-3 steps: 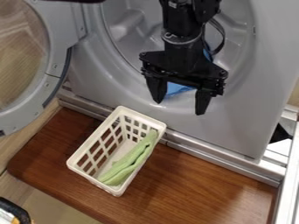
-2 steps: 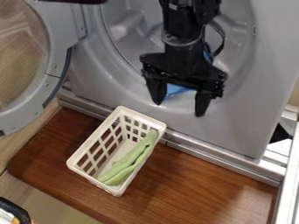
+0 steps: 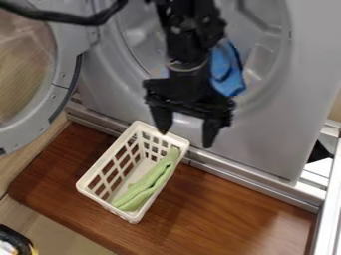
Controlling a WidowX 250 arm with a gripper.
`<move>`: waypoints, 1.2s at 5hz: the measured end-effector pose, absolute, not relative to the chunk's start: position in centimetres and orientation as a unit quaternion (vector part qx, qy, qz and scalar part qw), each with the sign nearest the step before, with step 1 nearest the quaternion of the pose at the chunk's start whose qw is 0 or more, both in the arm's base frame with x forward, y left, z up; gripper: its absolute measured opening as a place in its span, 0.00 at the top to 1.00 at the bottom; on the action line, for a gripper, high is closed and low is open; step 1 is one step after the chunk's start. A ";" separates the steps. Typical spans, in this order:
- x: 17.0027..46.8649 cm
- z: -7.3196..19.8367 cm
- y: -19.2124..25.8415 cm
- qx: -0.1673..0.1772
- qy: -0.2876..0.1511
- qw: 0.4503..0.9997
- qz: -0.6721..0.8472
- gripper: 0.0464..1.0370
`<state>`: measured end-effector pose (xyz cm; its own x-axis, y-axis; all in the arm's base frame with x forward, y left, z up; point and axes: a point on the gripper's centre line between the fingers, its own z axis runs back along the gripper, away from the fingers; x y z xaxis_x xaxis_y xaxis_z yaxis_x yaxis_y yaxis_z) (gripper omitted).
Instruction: Move the white basket to the right
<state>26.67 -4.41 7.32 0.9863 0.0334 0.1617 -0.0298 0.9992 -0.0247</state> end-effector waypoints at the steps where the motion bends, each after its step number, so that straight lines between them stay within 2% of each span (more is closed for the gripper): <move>1: 26.7 5.5 -4.0 -0.026 -0.074 0.997 0.022 0.04; 2: 26.5 2.8 -4.1 -0.034 -0.052 0.998 0.016 0.04; 4: 26.9 -1.2 -3.8 -0.032 -0.051 0.998 0.027 0.04; 5: 26.4 -2.8 -2.2 -0.008 -0.031 0.998 0.052 0.04; 6: 25.8 -3.4 -0.4 -0.006 -0.020 0.996 0.092 0.09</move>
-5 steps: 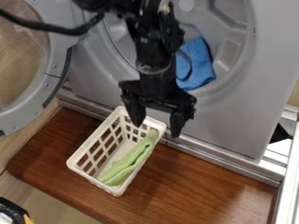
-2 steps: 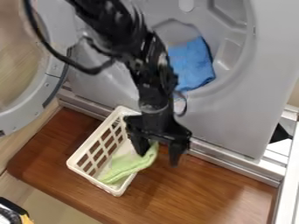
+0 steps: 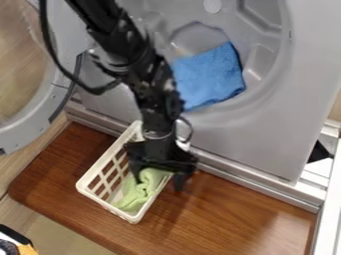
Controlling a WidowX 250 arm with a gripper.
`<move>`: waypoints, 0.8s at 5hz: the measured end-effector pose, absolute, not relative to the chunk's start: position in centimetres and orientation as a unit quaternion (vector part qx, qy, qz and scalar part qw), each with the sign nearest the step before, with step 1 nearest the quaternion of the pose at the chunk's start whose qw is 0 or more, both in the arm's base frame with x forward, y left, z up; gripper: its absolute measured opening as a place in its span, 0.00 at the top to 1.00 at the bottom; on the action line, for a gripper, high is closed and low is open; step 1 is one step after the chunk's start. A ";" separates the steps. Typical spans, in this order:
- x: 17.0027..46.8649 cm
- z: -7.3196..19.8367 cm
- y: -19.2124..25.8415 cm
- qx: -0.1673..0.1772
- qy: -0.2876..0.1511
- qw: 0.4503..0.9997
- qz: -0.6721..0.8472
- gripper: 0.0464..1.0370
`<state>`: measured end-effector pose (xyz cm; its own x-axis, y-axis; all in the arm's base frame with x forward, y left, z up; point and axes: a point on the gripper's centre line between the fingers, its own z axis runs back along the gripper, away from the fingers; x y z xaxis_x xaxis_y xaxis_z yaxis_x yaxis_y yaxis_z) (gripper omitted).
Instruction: Move the white basket to the right
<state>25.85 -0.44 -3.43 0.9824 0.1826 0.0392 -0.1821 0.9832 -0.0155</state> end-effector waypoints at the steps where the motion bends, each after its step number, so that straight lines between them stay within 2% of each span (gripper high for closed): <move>1: 25.8 -3.5 -0.4 -0.006 -0.024 0.995 0.098 0.38; 2: 25.4 -3.2 -0.9 0.005 -0.023 0.996 0.084 0.67; 3: 25.6 -2.6 -1.1 -0.001 -0.030 0.995 0.091 0.86; 4: 25.3 -2.0 -1.6 0.003 -0.025 0.995 0.093 0.91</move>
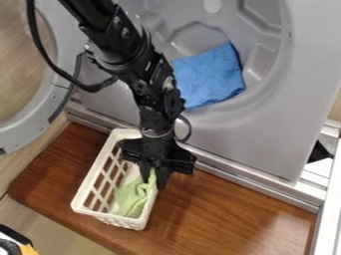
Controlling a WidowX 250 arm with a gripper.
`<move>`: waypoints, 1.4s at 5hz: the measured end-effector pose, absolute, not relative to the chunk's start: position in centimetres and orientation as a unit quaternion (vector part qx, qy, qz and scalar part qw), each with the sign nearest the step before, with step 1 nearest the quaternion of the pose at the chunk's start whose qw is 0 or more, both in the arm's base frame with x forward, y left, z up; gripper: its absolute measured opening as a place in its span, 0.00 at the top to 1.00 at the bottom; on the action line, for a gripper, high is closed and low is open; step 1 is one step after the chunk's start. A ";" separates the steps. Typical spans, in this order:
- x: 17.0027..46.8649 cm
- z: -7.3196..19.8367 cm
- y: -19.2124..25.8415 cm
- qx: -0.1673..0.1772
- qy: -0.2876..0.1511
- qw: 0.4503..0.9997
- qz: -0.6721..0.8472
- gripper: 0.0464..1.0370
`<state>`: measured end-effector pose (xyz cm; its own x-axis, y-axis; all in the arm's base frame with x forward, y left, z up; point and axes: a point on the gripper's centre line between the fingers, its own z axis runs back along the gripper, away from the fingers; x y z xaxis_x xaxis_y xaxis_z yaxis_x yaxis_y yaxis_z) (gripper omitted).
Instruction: Move the white basket to the right
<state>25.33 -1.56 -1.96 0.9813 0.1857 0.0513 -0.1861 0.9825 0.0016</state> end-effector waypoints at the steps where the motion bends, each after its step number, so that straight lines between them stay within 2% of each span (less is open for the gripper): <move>1: 25.3 -0.7 -2.3 0.014 -0.027 0.994 0.103 0.92; 2: 25.1 0.9 -3.9 0.006 -0.033 0.995 0.093 0.92; 4: 25.4 3.4 -9.8 -0.016 -0.059 0.997 0.039 0.93; 5: 25.9 3.2 -12.6 -0.053 -0.072 0.996 0.013 0.93; 7: 25.7 1.2 -15.7 -0.076 -0.065 0.995 -0.014 0.93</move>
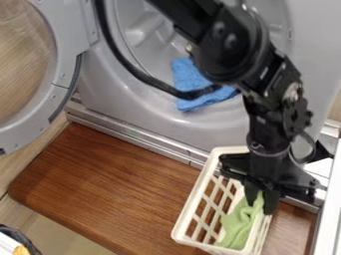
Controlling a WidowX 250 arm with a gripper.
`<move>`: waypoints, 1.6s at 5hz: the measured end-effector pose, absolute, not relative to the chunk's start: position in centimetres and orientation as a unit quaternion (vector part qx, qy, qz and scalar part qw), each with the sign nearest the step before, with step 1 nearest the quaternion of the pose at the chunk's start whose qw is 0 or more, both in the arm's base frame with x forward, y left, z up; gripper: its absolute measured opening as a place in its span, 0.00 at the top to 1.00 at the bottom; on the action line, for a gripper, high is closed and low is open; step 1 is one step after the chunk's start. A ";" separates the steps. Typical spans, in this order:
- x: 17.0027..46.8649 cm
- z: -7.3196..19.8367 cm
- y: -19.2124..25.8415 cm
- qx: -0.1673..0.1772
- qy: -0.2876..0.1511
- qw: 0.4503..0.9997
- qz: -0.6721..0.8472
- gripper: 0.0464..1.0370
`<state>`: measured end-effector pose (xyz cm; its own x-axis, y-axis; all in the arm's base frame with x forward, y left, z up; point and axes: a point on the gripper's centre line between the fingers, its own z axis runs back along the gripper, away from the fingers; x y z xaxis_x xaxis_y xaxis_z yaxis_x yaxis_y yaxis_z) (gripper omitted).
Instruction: Move the white basket to the right
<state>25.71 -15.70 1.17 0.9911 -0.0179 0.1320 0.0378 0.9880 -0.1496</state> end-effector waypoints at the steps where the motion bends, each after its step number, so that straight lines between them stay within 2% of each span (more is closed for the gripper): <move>1: 25.8 -0.2 -16.8 -0.090 -0.058 0.994 -0.016 0.93; 2: 25.6 -0.8 -17.6 -0.108 -0.052 0.992 -0.033 0.89; 3: 26.0 -0.7 -17.4 -0.133 -0.049 0.989 -0.039 0.66; 5: 25.5 -1.0 -17.4 -0.144 -0.046 0.987 -0.043 0.07; 7: 25.1 1.6 -17.2 -0.182 -0.089 0.977 -0.062 0.04; 8: 25.1 3.3 -17.2 -0.186 -0.102 0.975 -0.073 0.04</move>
<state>25.10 -17.15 3.29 0.9686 -0.1045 0.2254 0.1800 0.9205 -0.3468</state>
